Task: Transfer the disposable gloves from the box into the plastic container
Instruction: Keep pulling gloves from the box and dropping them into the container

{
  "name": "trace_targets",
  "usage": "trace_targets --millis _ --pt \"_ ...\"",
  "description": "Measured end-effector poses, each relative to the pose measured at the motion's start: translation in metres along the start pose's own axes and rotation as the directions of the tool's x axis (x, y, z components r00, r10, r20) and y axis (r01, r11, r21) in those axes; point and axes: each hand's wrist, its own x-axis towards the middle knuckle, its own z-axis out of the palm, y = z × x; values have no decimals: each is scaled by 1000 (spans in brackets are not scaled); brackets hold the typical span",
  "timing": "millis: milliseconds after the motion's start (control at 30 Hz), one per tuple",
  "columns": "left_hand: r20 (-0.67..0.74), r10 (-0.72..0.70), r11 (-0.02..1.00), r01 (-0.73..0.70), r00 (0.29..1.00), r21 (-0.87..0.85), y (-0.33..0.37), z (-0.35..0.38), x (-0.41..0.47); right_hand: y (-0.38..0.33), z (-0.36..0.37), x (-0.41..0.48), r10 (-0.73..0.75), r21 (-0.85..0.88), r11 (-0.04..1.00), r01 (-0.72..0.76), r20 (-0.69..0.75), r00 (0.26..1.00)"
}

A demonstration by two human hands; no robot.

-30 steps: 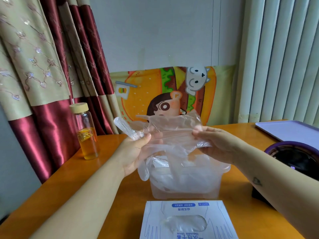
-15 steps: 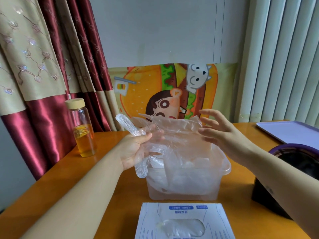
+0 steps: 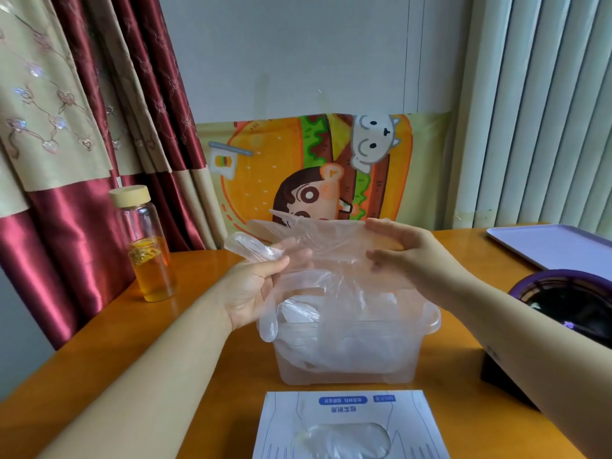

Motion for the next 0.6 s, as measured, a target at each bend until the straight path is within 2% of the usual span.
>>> trace_targets --millis 67,133,167,233,267,300,333,367,400,467,500,533,600 --pt "-65 -19 1000 19 998 -5 -2 -5 -2 2 0 1 -11 -162 987 15 23 1000" --pt "-220 4 996 15 976 84 0 -13 -2 5 -1 3 25 -301 953 1 81 996" --pt "-323 51 988 1 945 157 1 -18 -2 7 -1 4 52 -376 927 -7 109 993" --pt "-507 236 927 -35 829 374 7 -28 0 12 0 5 114 -513 858 -10 172 978" --pt "-519 382 840 -54 765 540 11 -30 1 15 1 5 145 -569 822 -4 203 968" --pt "-446 533 696 -73 719 715 15 -27 0 18 2 6 171 -619 786 7 228 958" --pt "-301 644 514 -107 703 851 18 -22 0 20 4 8 187 -662 750 25 247 951" --pt "-126 677 343 -160 725 926 22 -12 2 21 5 9 199 -703 710 46 264 944" --pt "28 617 220 -207 787 953 24 -2 5 22 7 10 207 -739 670 73 280 937" --pt "190 288 50 -213 939 976 23 20 15 20 9 12 237 -802 585 117 307 922" --pt "192 86 -53 -188 978 981 21 29 21 20 10 12 266 -833 538 130 314 911" --pt "149 -87 -153 -161 985 975 19 36 27 21 12 14 296 -862 486 146 319 900" --pt "2 -319 -280 -96 948 955 12 44 39 23 15 17 357 -905 381 187 331 874"
